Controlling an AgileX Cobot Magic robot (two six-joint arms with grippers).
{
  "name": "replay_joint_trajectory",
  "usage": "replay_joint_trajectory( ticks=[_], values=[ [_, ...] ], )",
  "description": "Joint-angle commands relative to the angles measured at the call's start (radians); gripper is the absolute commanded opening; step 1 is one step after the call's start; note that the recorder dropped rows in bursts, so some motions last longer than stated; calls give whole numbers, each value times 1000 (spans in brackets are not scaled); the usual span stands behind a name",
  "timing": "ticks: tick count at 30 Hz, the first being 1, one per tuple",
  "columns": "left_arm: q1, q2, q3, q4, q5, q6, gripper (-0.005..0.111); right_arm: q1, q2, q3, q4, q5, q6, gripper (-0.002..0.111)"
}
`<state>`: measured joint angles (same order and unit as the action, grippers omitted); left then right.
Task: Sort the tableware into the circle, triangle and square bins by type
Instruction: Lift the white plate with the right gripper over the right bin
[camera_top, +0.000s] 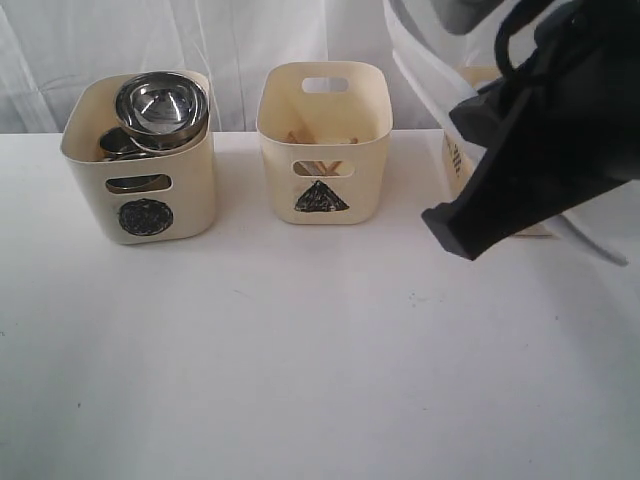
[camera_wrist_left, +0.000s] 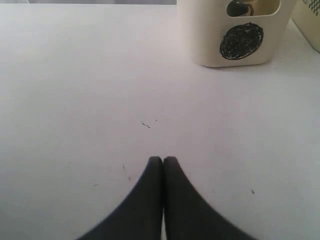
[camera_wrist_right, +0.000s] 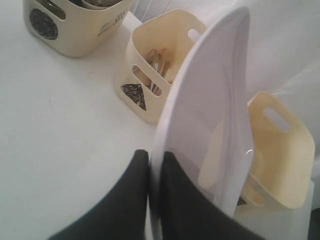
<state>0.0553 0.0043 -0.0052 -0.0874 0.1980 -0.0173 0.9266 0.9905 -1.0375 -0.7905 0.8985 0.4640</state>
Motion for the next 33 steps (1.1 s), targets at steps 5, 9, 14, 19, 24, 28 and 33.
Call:
replay_joint_trajectory(
  ticks=[5,9,14,19,24,28,33],
  values=[
    [1,-4,5,-7,-4,-4,0,-38,-12,-42,-116,-25,-45,0],
    [1,-4,5,-7,-4,-4,0,-77,-12,-48,-128,-52,-77,0],
    [1,-4,5,-7,-4,-4,0,-150,1,-48,-130,-126,-78,0],
    [1,-4,5,-7,-4,-4,0,-229,42,-48,-127,-191,-99,0],
    [1,-4,5,-7,-4,-4,0,-323,88,-48,-119,-293,-110,0],
    [1,-4,5,-7,-4,-4,0,-396,125,-48,-115,-384,-114,0],
    [1,-4,5,-7,-4,-4,0,-488,174,-48,-99,-527,-120,0]
  ],
)
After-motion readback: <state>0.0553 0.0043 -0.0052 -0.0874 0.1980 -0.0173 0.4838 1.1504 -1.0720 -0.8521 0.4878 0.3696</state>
